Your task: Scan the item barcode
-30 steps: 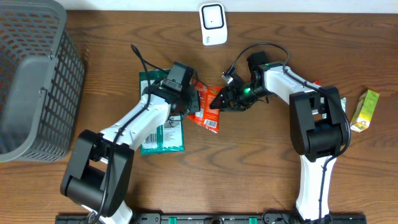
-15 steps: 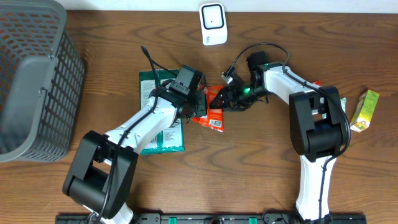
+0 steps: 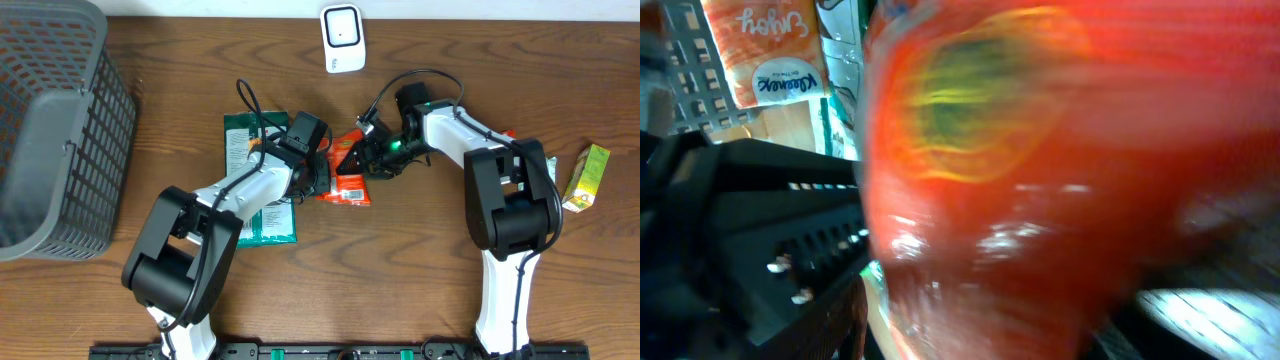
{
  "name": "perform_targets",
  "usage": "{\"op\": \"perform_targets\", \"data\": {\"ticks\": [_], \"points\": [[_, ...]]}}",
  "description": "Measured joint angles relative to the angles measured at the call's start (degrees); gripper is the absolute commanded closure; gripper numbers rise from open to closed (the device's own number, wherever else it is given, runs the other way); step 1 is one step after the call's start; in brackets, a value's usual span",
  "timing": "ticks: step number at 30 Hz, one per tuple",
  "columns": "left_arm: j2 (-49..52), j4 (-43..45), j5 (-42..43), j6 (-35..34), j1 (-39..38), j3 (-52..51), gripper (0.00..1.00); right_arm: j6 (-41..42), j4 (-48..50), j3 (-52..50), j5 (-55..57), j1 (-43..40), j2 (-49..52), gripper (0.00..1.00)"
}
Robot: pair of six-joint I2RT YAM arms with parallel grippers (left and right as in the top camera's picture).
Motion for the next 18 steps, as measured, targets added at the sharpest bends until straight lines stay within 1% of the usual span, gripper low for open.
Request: {"op": "perform_targets", "data": {"ticks": [4, 7, 8, 11, 15, 18], "points": [[0.0, -0.1, -0.9, 0.0, 0.0, 0.0, 0.86, 1.0, 2.0, 0.0, 0.1, 1.7, 0.0, 0.44], [0.0, -0.1, -1.3, 0.0, 0.0, 0.0, 0.86, 1.5, 2.5, -0.1, 0.5, 2.7, 0.0, 0.5], [0.0, -0.1, -1.3, 0.0, 0.0, 0.0, 0.87, 1.6, 2.6, -0.1, 0.8, 2.9, 0.0, 0.53], [0.0, -0.1, -1.3, 0.0, 0.0, 0.0, 0.87, 1.8, 2.6, -0.2, 1.4, 2.9, 0.0, 0.55], [0.0, -0.2, -1.3, 0.0, 0.0, 0.0, 0.87, 1.5, 2.6, -0.3, 2.1, 2.9, 0.0, 0.64], [0.0, -0.2, -1.3, 0.0, 0.0, 0.0, 0.86, 1.4, 2.5, -0.3, 2.9, 2.9, 0.0, 0.66]]}}
